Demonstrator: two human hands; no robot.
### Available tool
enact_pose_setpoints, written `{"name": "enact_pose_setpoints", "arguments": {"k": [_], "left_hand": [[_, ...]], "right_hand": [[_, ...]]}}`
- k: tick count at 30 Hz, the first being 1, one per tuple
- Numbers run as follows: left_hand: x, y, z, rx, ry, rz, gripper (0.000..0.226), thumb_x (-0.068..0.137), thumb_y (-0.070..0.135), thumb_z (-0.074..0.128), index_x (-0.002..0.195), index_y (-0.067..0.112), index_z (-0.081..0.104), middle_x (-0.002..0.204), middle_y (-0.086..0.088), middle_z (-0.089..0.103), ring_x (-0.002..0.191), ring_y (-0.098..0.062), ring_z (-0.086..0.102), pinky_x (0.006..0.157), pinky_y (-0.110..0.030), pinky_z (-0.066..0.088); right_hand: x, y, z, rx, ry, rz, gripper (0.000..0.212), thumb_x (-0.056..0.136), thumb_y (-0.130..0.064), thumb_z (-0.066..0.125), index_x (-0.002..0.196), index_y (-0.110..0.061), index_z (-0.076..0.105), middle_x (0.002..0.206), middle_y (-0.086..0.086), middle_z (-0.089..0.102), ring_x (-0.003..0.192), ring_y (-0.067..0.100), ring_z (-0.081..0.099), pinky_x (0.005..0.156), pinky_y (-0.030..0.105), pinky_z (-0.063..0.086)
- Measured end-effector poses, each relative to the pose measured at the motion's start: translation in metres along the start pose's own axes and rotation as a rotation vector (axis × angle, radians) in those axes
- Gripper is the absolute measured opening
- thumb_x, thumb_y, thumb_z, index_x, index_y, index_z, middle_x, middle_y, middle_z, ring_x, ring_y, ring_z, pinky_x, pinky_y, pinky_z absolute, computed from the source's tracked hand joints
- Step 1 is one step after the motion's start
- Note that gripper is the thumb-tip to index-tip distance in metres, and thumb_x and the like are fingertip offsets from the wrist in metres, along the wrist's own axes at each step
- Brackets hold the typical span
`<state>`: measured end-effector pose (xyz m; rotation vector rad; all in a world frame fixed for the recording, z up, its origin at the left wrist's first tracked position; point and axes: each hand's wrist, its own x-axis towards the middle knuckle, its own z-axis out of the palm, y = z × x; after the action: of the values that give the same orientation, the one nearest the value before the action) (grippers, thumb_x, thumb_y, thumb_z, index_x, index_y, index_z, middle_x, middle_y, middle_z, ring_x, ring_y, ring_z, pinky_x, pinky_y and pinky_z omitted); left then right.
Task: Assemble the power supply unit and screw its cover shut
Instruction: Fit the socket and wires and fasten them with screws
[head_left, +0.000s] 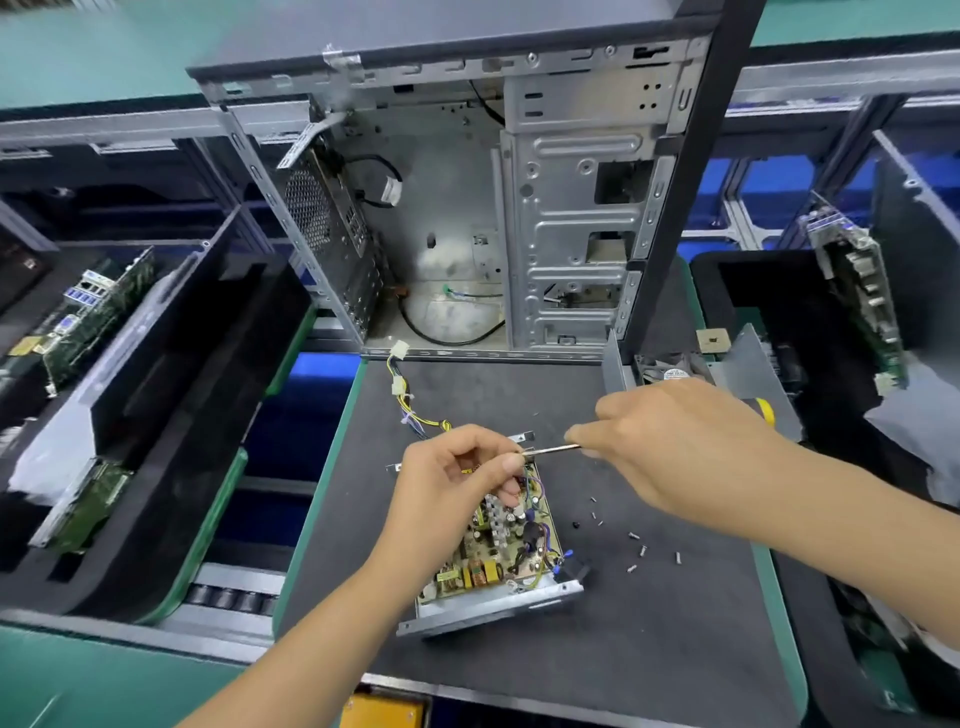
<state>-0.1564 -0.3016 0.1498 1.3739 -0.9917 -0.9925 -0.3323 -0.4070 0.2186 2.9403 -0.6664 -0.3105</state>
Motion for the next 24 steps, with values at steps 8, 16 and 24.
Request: {"name": "enact_pose_setpoints", "arguments": {"k": [8, 16, 24], "left_hand": [[0.004, -0.001, -0.007, 0.026, -0.075, -0.079, 0.034, 0.075, -0.004, 0.076, 0.105, 0.012, 0.071, 0.086, -0.001, 0.069, 0.072, -0.017, 0.067, 0.073, -0.026, 0.056], [0.026, 0.009, -0.002, 0.363, -0.142, 0.136, 0.035, 0.069, 0.026, 0.084, 0.102, 0.019, 0.072, 0.092, 0.005, 0.072, 0.09, -0.006, 0.067, 0.086, -0.018, 0.049], [0.04, 0.007, -0.007, 0.472, -0.12, 0.194, 0.007, 0.079, 0.019, 0.08, 0.074, 0.017, 0.074, 0.075, 0.008, 0.072, 0.077, -0.004, 0.066, 0.077, -0.02, 0.049]], "right_hand": [[0.009, 0.008, 0.007, -0.064, 0.022, 0.008, 0.023, 0.101, -0.03, 0.032, 0.111, -0.033, 0.052, 0.066, -0.005, 0.025, 0.063, 0.021, 0.037, 0.047, 0.029, 0.019], [0.022, 0.004, 0.004, -0.126, -0.04, 0.01, 0.012, 0.095, -0.02, 0.044, 0.098, -0.028, 0.053, 0.065, -0.003, 0.026, 0.052, 0.019, 0.029, 0.043, 0.029, 0.013], [0.02, 0.018, 0.001, 0.102, 0.079, -0.008, 0.027, 0.093, -0.052, 0.042, 0.112, -0.034, 0.047, 0.095, -0.012, 0.057, 0.089, 0.019, 0.059, 0.059, 0.029, 0.036]]}}
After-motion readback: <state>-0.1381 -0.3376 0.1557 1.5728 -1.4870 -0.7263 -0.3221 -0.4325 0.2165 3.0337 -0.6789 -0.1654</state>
